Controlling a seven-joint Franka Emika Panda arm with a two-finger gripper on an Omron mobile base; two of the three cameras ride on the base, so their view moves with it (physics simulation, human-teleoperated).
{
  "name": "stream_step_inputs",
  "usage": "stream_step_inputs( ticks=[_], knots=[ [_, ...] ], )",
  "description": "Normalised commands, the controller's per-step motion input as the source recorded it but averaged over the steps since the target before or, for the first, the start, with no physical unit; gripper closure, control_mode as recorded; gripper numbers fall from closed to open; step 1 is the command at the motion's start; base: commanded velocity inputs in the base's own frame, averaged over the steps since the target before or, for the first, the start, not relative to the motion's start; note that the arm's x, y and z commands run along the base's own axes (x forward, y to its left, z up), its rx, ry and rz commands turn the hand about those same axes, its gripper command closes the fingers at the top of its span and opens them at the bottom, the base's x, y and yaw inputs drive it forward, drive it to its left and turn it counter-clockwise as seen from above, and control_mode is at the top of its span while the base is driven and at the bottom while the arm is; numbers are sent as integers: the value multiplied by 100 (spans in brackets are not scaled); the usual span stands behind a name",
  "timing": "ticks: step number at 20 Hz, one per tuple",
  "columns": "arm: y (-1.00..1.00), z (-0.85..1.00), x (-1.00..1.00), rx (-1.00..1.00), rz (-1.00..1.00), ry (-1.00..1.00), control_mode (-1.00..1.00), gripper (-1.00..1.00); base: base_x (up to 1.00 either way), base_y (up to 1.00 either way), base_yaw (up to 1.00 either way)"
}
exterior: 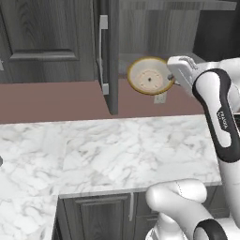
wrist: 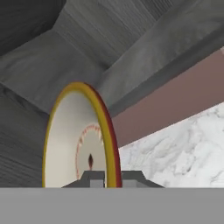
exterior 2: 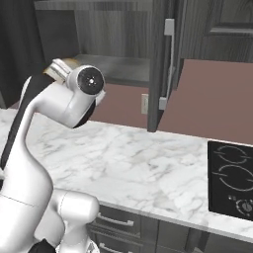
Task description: Take the smaller bowl and place it next to the appetizer plate on the dining counter , and place the larger bowl next to the plate with cooked food.
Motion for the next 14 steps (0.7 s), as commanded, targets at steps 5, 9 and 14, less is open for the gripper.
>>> stream_step_inputs(
  ticks=[5,9,14],
  knots=[
    [0,-32,-97,10,-12,22,-100,100,0,0,0],
    [-4,-36,-54,3,-11,22,-100,100,0,0,0],
    [-31,-60,-24,11,-6,17,-100,100,0,0,0]
  ],
)
